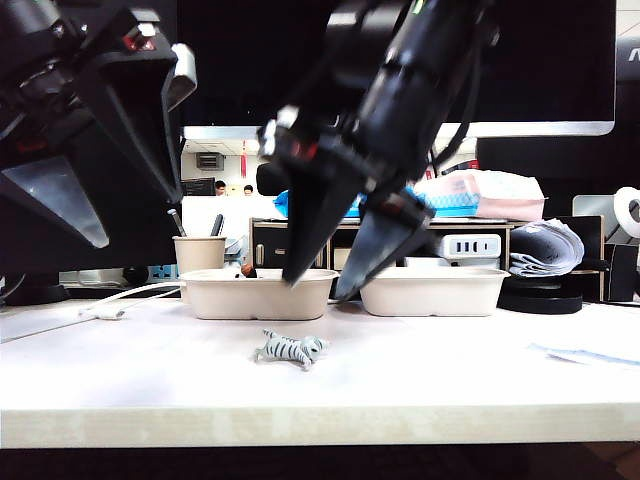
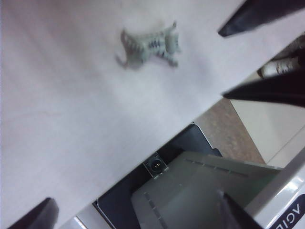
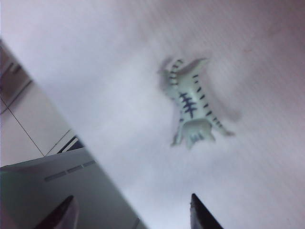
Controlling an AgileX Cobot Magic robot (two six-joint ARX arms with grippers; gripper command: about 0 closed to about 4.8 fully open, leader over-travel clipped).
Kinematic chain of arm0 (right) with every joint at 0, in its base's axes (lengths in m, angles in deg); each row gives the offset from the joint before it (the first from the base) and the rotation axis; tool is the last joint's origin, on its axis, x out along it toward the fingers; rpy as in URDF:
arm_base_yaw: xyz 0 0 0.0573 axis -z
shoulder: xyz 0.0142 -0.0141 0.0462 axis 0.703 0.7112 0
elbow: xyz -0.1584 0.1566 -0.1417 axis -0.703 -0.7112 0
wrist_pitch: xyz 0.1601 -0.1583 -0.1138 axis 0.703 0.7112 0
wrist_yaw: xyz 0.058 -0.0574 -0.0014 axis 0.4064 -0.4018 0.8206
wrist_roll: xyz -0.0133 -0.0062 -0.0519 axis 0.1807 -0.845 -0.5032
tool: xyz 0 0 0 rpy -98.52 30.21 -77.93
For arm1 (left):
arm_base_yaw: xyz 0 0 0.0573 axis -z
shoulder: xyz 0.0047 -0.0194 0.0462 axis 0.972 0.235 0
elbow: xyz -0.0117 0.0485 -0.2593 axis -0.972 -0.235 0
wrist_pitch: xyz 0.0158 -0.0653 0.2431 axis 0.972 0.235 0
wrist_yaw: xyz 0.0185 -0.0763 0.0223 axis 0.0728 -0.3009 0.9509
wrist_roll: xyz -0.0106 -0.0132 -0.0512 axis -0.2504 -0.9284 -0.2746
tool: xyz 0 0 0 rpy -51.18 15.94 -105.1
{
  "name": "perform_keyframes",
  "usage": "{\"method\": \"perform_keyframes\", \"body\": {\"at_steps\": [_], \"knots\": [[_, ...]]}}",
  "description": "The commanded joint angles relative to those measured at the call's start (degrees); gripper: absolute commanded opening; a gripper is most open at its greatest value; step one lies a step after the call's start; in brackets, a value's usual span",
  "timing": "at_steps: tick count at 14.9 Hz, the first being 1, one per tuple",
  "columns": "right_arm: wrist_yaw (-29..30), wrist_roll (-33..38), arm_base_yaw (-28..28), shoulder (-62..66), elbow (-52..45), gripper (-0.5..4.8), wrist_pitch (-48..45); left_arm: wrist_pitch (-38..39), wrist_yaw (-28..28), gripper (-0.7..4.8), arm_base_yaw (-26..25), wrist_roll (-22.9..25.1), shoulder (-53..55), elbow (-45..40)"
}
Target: Put the dolls with similar sizes into the same paper box, while dolls with different sizes go into separate paper boxes.
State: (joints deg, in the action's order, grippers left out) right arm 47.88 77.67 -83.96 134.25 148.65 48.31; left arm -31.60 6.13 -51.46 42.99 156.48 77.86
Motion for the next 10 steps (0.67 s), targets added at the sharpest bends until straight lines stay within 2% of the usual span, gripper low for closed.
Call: {"method": "perform_keyframes", "body": {"at_steps": [1, 2, 5, 10], "knots": [[0.74, -0.74, -1.42, 2.01, 0.31, 3.05, -6.23, -2.71, -0.96, 4.79, 0.07, -1.22, -0.22, 0.37], [0.70, -1.40, -1.68, 2.71, 0.33, 3.05, -8.33, -2.78, -0.96, 4.79, 0.07, -1.22, -0.22, 0.37], [-5.62, -8.20, -1.46, 4.66, 0.42, 3.06, -9.16, -3.10, -1.18, 4.79, 0.07, -1.22, -1.09, 0.42], [-6.16, -12.83, -0.59, 7.43, 0.44, 3.06, -9.09, -3.23, -1.20, 4.79, 0.07, -1.27, -2.69, 0.46]]}}
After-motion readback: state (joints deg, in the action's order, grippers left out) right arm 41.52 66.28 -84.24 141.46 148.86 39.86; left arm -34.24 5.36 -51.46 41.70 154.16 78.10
